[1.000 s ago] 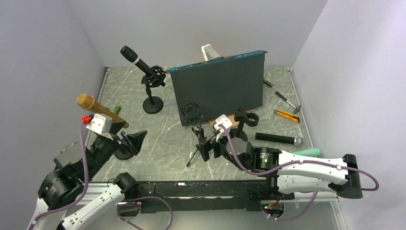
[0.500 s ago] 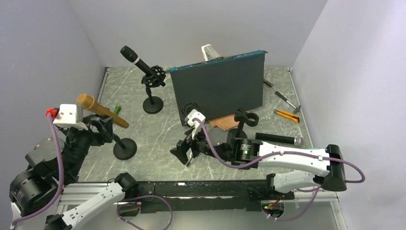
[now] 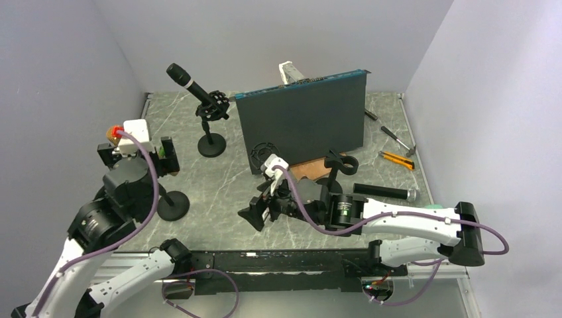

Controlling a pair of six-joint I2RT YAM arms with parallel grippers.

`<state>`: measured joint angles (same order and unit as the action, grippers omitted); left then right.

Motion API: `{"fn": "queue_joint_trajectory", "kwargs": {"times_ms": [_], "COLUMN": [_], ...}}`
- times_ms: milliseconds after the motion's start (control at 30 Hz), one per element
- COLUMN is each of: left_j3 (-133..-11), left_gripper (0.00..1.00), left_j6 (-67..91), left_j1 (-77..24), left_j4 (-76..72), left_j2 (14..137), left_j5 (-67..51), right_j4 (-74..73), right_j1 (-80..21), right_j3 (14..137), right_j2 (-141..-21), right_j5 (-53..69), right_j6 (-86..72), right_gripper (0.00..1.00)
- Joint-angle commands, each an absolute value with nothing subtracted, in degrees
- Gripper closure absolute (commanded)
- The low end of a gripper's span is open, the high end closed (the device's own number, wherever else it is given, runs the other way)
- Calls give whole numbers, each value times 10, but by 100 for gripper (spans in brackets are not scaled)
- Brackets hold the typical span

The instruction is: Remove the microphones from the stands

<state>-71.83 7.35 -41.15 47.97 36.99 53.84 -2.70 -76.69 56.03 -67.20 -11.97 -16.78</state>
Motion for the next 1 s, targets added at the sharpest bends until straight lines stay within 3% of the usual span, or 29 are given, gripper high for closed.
{"fn": "queue_joint_trajectory", "kwargs": {"times_ms": [0,100,200,400,433,467,500,533,667,967], "left_j3": [-689,-673,-652,-610,-603,-595,-588,-584,-578,-614], "left_gripper": [1,1,2,19,30,52,82,98,100,100], "left_j6": [60,91,103,94,89,81,75,74,65,122], "left_j1": [-358,-272,-246,-237,-232,-228,-225,-223,-219,-219], "left_j4": [378,374,350,303,291,281,273,269,264,309], "left_j2": [381,393,389,384,383,382,381,378,352,307], "left_j5": [569,515,489,504,503,505,508,514,451,123], "right_j4": [14,16,15,18,19,19,18,16,8,13], "right_j1": [-766,-767,-766,-766,-766,-766,-766,-766,-766,-765], "right_j3": [543,531,524,517,517,517,518,520,518,511], "right_j2": [-629,-618,-613,-610,-610,-610,-611,-611,-604,-599], "right_j5": [-135,-139,-144,-148,-148,-148,-148,-148,-156,-163], "right_j6": [-182,-185,-189,-189,-188,-187,-186,-185,-185,-179], "right_gripper": [4,4,4,4,4,4,4,4,4,4]}}
